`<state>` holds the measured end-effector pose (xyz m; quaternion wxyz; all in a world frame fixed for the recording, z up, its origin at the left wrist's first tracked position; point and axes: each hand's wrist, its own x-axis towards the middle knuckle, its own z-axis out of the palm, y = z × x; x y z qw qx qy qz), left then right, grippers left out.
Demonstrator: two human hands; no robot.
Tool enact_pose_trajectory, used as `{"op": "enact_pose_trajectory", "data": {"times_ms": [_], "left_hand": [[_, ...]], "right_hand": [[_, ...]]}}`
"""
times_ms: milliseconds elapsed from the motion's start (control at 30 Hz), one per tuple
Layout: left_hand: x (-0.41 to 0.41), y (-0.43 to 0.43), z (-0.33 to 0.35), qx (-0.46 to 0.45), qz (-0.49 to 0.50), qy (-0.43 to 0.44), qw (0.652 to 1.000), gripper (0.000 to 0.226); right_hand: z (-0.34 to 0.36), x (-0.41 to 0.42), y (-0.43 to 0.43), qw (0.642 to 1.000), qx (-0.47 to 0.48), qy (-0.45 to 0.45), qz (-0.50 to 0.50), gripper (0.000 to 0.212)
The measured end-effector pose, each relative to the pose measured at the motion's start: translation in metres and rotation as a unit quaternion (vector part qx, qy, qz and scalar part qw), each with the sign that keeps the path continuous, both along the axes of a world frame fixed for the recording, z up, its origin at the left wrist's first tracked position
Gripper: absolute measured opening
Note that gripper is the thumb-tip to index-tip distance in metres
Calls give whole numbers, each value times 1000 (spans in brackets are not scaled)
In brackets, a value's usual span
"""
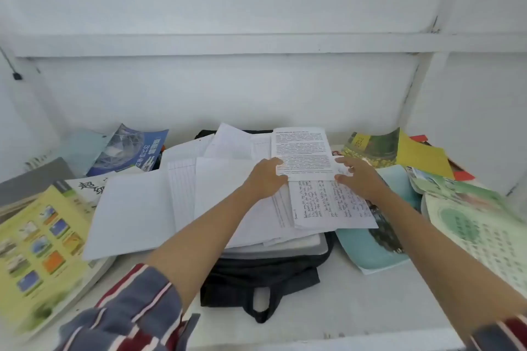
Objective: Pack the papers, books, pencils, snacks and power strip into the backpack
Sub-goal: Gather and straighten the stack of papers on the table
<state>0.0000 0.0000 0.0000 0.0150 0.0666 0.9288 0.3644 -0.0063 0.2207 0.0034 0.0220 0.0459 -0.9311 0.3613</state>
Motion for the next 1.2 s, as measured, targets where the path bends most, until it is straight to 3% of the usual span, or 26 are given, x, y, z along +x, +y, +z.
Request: {"op": "enact_pose_trajectory", "data": {"times_ms": [267, 500, 633, 833, 1033, 1200], "left_hand": [[-36, 20, -3, 37, 77, -37, 996, 45], [-52, 19, 4, 158, 110, -78, 978, 60], [-47, 16, 16, 220, 93, -124, 963, 64], [-19, 16, 29, 257, 58, -162, 951, 66], [19, 21, 19, 193, -5, -166, 967, 58], [36, 27, 2, 137, 15, -147, 980, 62]], "right_hand": [[0, -45, -3, 999, 13, -47, 3, 52], [-8, -67, -6, 969, -211, -110, -63, 51], [6, -64, -3, 946, -289, -122, -83, 46], [20, -42, 8, 960, -251, -118, -40, 48], [9, -8, 27, 969, -210, -127, -19, 52], [-2, 14, 35, 977, -159, -137, -24, 51]]}}
